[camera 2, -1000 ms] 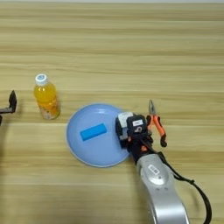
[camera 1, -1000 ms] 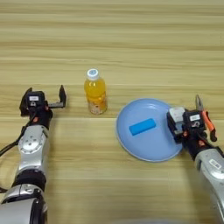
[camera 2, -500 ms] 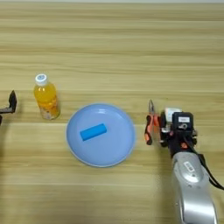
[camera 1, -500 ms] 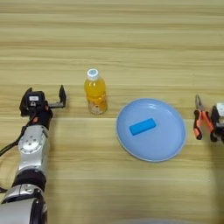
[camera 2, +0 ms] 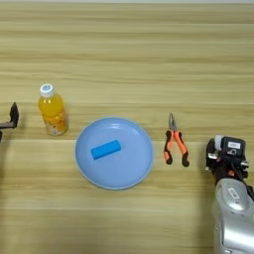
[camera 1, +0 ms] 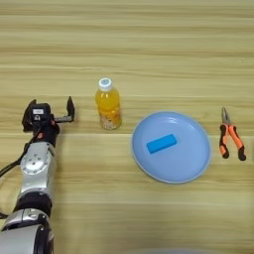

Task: Move the objects on the table

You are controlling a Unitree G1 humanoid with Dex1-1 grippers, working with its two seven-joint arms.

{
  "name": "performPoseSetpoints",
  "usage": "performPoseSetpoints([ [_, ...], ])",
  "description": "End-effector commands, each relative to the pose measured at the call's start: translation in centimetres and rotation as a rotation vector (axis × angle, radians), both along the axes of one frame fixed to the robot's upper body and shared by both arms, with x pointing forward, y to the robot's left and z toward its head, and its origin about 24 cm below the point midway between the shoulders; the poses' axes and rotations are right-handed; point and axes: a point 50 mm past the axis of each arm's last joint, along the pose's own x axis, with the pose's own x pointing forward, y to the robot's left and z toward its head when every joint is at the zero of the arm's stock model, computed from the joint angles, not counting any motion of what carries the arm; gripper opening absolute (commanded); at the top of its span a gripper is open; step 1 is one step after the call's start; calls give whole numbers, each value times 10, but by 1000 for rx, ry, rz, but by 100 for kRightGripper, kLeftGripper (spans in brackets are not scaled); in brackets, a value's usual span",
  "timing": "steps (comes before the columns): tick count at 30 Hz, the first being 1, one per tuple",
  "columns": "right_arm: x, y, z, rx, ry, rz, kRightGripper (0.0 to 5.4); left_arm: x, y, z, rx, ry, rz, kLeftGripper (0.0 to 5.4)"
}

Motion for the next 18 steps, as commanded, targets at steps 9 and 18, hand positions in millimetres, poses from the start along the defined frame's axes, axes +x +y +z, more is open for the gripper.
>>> performPoseSetpoints([
  [9,9,-1,-17,29,37,15,248,0,4,0,5,6,5,540],
  [18,11,3,-29,48,65,32,248,0,5,0,7,7,7,540],
])
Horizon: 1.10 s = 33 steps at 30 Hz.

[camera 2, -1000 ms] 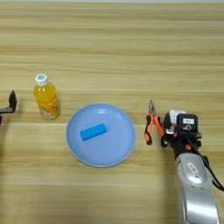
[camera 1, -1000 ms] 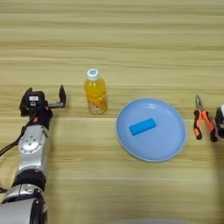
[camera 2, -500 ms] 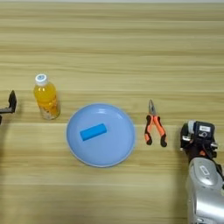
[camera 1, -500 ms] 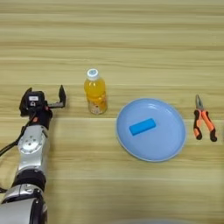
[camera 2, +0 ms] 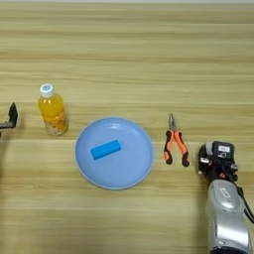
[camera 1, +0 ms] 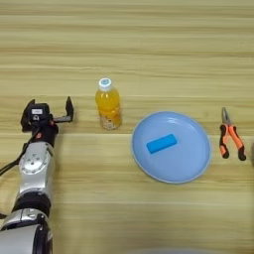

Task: Move the objects on the table

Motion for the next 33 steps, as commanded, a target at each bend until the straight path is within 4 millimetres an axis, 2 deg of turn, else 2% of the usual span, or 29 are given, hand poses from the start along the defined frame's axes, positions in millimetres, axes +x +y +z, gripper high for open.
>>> performPoseSetpoints([
  [1,3,2,-4,16,11,10,248,0,3,0,2,5,6,540],
  [7,3,3,-7,13,23,25,248,0,4,0,3,6,7,540],
  [8,3,3,-7,12,22,27,284,0,4,0,3,7,7,540],
  [22,3,4,9,-10,-62,13,429,0,4,-1,6,13,2,540],
  [28,2,8,25,-47,-113,28,487,0,3,-1,6,14,1,540],
  [33,3,21,40,-81,-145,90,535,0,3,-1,7,16,-1,540],
])
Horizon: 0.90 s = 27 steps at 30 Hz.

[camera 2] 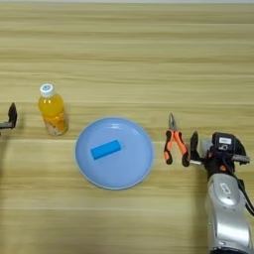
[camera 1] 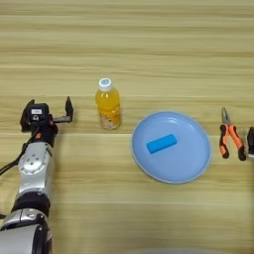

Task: Move the objects on the table

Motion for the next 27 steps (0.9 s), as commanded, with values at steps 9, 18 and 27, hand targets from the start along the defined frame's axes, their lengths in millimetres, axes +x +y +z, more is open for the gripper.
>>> performPoseSetpoints([
  [9,13,38,15,-28,-50,160,535,0,-3,-4,40,21,-22,540],
  [18,21,63,17,-41,-69,271,535,-1,-6,-9,62,44,-34,540],
  [27,34,77,20,-92,-33,360,535,0,-8,-9,62,42,-34,540],
])
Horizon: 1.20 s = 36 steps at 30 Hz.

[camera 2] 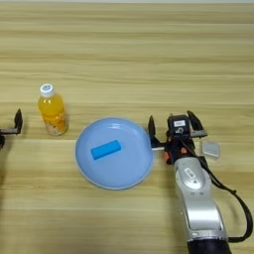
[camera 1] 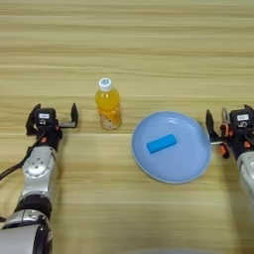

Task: Move the objects on the table

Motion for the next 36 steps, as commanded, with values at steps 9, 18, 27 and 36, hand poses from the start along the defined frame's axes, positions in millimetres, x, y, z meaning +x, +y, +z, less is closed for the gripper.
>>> performPoseSetpoints([
  [9,16,20,-9,-80,124,103,535,3,-1,2,13,-9,0,540],
  [18,15,29,-10,-80,150,153,535,2,-2,2,11,-11,4,540],
  [27,17,40,-23,-74,215,195,535,0,-3,1,11,-12,8,540],
  [36,18,41,-32,-83,257,198,535,-1,-3,0,10,-14,10,540],
])
